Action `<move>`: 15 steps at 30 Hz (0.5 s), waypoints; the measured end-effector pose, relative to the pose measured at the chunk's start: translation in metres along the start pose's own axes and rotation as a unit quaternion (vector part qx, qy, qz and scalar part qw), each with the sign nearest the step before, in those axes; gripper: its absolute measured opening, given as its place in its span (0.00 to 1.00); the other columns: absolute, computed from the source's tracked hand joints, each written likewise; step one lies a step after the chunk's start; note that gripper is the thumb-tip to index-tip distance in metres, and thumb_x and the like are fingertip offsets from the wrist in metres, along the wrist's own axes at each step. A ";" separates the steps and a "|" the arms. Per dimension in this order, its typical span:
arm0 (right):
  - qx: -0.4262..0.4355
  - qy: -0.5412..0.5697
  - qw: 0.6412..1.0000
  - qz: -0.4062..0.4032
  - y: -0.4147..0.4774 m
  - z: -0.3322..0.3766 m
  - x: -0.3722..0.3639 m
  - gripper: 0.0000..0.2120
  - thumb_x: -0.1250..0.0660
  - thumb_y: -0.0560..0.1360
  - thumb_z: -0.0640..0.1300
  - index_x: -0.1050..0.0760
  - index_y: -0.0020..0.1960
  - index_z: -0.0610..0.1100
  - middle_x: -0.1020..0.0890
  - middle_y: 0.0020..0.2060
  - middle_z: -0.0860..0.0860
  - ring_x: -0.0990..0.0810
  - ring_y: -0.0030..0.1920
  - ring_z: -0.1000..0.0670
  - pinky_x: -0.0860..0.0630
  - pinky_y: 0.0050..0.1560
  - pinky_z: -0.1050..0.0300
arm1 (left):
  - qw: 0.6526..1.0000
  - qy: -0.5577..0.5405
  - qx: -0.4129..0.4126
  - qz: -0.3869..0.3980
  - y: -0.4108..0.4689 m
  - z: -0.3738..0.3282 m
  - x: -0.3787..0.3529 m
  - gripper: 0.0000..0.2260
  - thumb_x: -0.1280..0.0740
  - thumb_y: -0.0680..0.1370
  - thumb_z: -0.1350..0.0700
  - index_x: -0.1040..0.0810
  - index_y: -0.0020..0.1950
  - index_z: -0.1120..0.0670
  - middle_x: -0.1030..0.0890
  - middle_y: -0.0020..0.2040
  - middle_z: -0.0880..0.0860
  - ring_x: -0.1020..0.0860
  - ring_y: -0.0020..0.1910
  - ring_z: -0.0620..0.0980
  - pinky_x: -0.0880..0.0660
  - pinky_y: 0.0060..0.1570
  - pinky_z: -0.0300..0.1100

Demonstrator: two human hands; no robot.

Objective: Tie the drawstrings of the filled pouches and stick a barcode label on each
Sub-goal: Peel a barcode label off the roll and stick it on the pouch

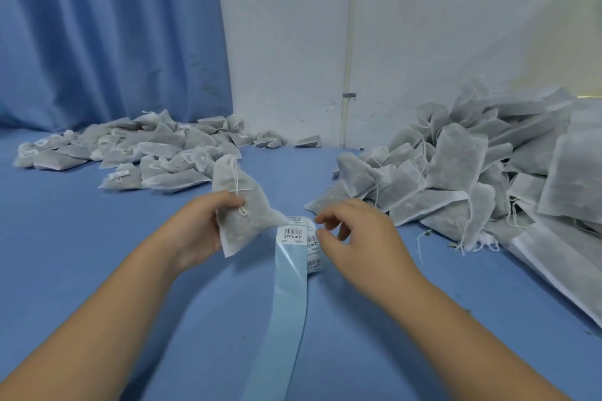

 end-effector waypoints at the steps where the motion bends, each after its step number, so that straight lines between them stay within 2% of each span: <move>1: 0.011 -0.021 1.000 0.010 0.004 0.002 -0.006 0.06 0.31 0.75 0.44 0.20 0.51 0.50 0.24 0.44 0.57 0.28 0.43 0.58 0.35 0.46 0.72 | 1.000 -0.027 0.007 0.012 0.000 0.005 0.005 0.13 0.34 0.71 0.60 0.20 0.54 0.61 0.17 0.50 0.60 0.17 0.49 0.57 0.25 0.61 0.55; 4: 0.046 -0.051 0.997 0.034 0.011 0.007 -0.021 0.11 0.31 0.75 0.48 0.19 0.57 0.48 0.24 0.50 0.54 0.27 0.53 0.52 0.31 0.56 0.59 | 0.996 -0.058 0.042 0.053 -0.002 0.017 0.013 0.12 0.32 0.67 0.64 0.16 0.49 0.61 0.16 0.46 0.59 0.15 0.44 0.56 0.18 0.48 0.48; 8: 0.067 -0.081 0.994 0.042 0.005 0.006 -0.034 0.18 0.31 0.74 0.55 0.21 0.60 0.48 0.23 0.56 0.53 0.26 0.58 0.49 0.31 0.61 0.48 | 0.993 0.019 0.045 0.110 -0.008 0.017 0.015 0.09 0.34 0.66 0.61 0.14 0.39 0.58 0.17 0.40 0.57 0.16 0.38 0.52 0.19 0.38 0.43; 11: 0.044 -0.067 0.996 0.030 0.002 0.002 -0.039 0.23 0.32 0.75 0.57 0.25 0.66 0.50 0.24 0.58 0.54 0.27 0.60 0.51 0.31 0.63 0.46 | 0.990 0.060 0.030 0.127 -0.013 0.013 0.013 0.08 0.34 0.65 0.62 0.18 0.41 0.60 0.18 0.38 0.57 0.18 0.36 0.52 0.20 0.35 0.41; 15: 0.035 -0.071 0.997 0.017 0.000 0.000 -0.042 0.20 0.31 0.75 0.53 0.23 0.65 0.49 0.25 0.57 0.53 0.26 0.59 0.51 0.30 0.62 0.49 | 0.982 0.074 0.042 0.169 -0.018 0.017 0.003 0.09 0.31 0.62 0.64 0.15 0.40 0.59 0.17 0.39 0.57 0.17 0.37 0.51 0.20 0.36 0.41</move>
Point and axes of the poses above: each hand's wrist, its own y-axis towards the middle knuckle, its own x-axis out of the back of the hand, z = x × y, the point moved 4 cm from there along y, towards the middle knuckle
